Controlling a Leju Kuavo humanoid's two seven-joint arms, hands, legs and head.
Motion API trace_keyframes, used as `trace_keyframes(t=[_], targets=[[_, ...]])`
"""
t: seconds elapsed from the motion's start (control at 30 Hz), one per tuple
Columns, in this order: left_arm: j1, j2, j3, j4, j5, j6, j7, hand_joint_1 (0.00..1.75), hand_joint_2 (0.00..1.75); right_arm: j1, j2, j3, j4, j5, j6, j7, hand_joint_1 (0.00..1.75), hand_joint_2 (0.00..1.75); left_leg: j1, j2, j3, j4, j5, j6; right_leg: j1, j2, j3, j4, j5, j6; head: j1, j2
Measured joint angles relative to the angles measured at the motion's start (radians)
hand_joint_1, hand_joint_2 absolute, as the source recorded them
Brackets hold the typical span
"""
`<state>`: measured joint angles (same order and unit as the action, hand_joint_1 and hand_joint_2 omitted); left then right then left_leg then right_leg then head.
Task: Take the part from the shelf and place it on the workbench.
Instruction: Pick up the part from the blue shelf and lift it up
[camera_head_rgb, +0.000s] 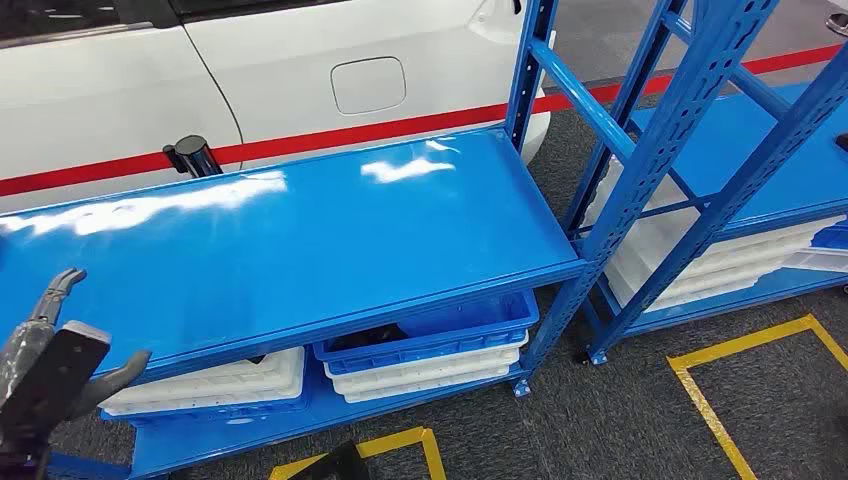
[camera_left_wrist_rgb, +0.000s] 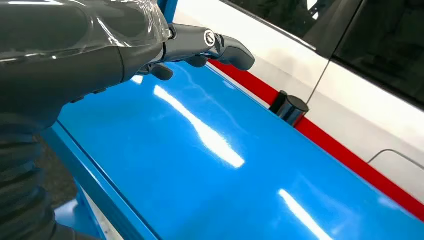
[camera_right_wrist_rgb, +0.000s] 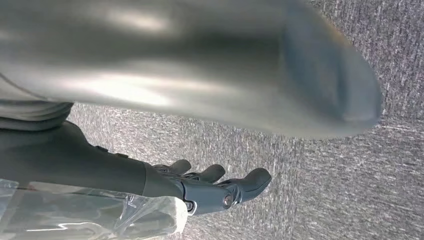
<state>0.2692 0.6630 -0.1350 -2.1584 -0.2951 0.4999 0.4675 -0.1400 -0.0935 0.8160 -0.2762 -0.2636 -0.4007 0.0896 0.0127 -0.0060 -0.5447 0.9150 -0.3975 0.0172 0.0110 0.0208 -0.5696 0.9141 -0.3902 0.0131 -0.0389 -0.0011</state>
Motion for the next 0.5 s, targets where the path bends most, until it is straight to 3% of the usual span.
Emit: trace_keyframes(t=[0.23,0.5], targets=[[0.014,-0.012,0.000,-0.014,0.021,0.014,-0.022,0.00,1.75,0.002,0.006,0.000,0.000,0.000,0.003,0.000,0.00,0.00,0.000,0.000,0.000,0.000,0.000,0.000,0.000,0.000,0.000,0.000,0.000,0.000,0.000,0.000],[0.038,-0.037,0.023,-0.018,0.095,0.095,-0.150,0.00,1.75,0.000,0.012,0.002,0.000,0.008,0.008,0.005,0.00,0.00,0.000,0.000,0.000,0.000,0.000,0.000,0.000,0.000,0.001,0.000,0.000,0.000,0.000,0.000]])
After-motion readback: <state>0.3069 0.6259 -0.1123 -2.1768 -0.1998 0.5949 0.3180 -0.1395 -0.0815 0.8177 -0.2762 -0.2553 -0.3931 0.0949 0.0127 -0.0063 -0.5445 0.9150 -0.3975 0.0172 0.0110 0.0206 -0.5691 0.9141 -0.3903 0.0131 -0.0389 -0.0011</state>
